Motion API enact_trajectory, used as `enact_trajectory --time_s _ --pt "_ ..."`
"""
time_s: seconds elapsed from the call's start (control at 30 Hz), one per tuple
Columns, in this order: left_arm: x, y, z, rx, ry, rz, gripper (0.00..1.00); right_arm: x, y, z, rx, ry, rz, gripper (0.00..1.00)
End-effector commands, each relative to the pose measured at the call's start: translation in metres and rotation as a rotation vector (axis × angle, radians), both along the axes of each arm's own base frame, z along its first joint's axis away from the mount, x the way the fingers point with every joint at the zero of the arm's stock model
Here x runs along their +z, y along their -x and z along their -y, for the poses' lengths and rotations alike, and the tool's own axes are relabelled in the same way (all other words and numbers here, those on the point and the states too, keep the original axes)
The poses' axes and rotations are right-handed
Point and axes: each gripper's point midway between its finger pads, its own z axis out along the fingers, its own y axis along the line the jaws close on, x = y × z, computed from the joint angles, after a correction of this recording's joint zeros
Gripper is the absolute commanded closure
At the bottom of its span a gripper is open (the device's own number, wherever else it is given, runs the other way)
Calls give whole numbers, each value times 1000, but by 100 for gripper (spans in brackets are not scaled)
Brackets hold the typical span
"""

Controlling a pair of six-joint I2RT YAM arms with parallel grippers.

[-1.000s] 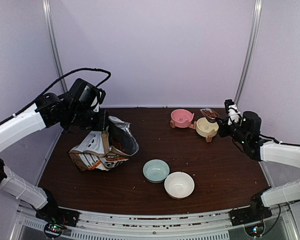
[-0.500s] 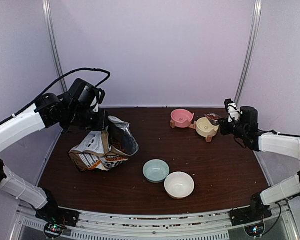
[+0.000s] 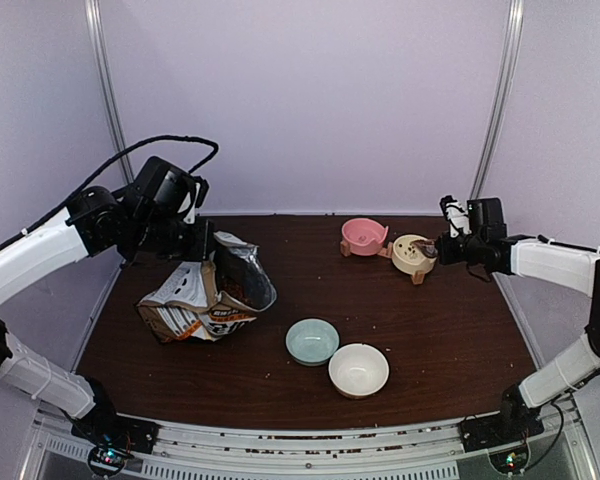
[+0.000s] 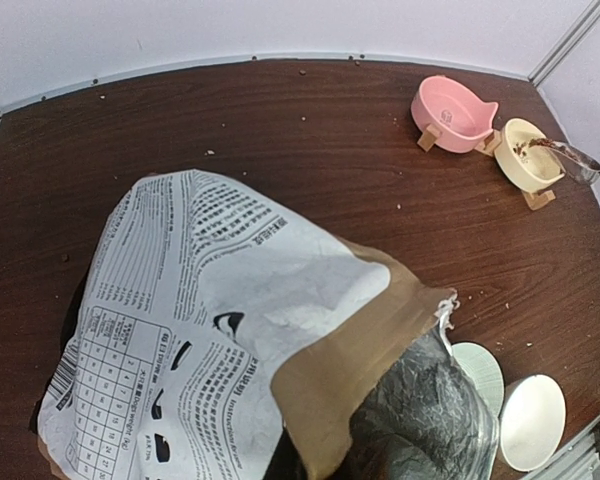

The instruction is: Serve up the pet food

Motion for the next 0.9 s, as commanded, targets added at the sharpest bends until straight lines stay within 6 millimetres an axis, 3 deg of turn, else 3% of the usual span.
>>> enact_trajectory --time_s 0.0,0.5,0.73,0.87 --pt "41 -7 3 0 109 124 100 2 -3 10 -31 41 -50 100" --pt "41 -4 3 -15 112 121 100 12 -2 24 -81 142 -259 100" --pt "41 -2 4 -29 114 120 100 23 -9 25 -73 174 -285 100" --pt "42 0 4 -43 113 122 100 39 -14 23 -55 168 -228 100"
